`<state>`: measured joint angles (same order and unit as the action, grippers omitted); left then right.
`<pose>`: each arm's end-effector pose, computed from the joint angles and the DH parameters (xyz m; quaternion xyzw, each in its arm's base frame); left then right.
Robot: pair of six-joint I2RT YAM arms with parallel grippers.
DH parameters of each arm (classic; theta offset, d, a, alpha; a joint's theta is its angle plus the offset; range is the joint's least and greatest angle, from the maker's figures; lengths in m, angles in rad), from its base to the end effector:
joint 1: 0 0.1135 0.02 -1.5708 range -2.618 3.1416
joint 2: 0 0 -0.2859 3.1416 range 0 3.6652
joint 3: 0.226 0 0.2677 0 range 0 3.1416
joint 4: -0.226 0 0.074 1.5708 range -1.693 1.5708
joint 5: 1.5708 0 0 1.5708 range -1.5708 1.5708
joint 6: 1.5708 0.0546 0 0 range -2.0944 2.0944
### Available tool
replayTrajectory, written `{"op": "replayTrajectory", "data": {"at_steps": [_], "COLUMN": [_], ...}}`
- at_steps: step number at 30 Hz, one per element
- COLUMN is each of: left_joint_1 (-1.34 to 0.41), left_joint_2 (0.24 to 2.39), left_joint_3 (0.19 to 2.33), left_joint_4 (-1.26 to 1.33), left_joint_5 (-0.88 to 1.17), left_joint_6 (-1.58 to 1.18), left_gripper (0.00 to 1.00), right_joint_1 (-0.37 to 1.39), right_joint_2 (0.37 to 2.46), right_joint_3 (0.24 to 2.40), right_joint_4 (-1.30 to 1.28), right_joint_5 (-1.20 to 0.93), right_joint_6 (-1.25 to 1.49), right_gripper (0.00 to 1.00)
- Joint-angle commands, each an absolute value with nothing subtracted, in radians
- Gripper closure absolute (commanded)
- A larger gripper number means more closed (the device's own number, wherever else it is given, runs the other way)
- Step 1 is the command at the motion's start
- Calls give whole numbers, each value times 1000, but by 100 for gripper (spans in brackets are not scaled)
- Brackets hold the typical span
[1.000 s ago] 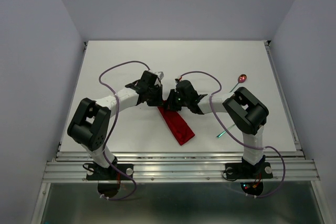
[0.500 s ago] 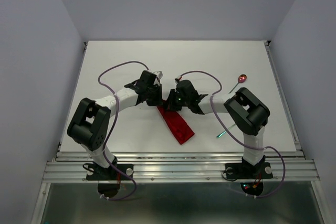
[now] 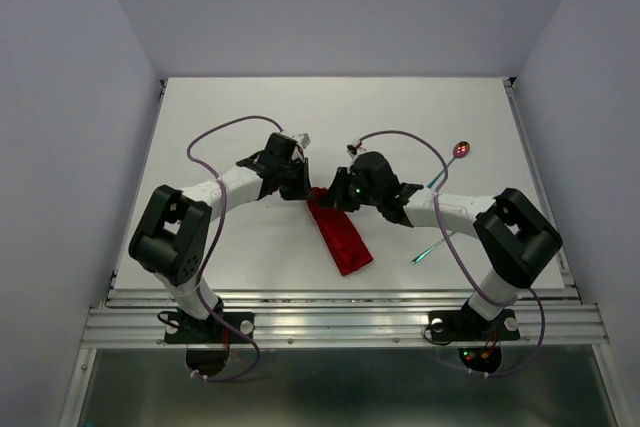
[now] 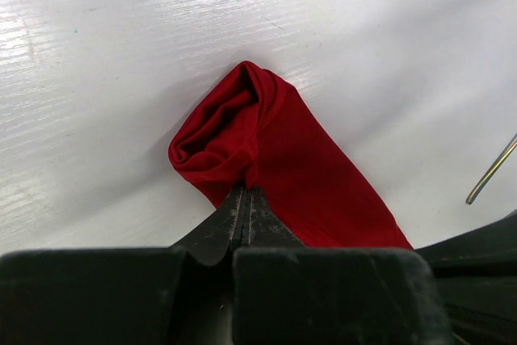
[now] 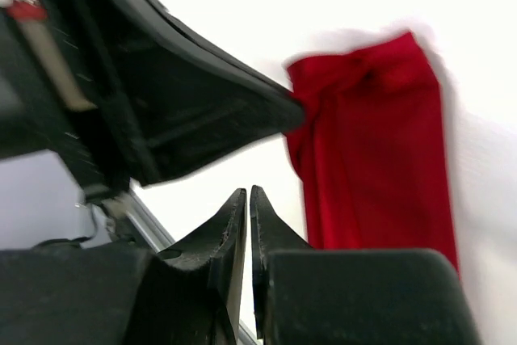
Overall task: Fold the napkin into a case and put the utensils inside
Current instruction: Stuff the top corner of the smaller-rectangle-folded napkin into the folded napkin.
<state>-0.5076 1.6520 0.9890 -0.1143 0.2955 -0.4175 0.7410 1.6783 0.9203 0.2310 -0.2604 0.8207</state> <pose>0.3206 -0.1965 0.1966 0.0979 0.9088 -0.2921 0.2815 0.2789 0.2743 0.1982 -0.0304 0.8614 0.4279 0.2719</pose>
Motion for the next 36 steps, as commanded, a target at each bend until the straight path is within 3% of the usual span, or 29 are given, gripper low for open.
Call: {"op": "replayTrajectory", "data": {"at_steps": [1, 8, 16, 26, 36], "left_joint_1": [-506, -506, -506, -506, -506], "left_joint_2": [1655, 1670, 1667, 1677, 1690], "left_joint_3": [997, 1008, 1017, 1006, 1014], "left_joint_4": [-91, -91, -94, -81, -74], "left_joint_5": [325, 333, 334, 328, 330], "left_joint_6": [-414, -414, -417, -426, -419], "left_gripper": [100, 100, 100, 100, 100], "right_joint_1": [747, 747, 747, 756, 824], "right_joint_2": [1622, 1534, 1522, 1355, 1468], "right_joint_3": [850, 787, 767, 657, 649], "right_joint_4": [160, 20, -84, -126, -23], "right_joint_5": [-207, -86, -153, -187, -209], "right_joint_6": [796, 770, 726, 716, 726], "right_gripper": [89, 90, 92, 92, 94]}}
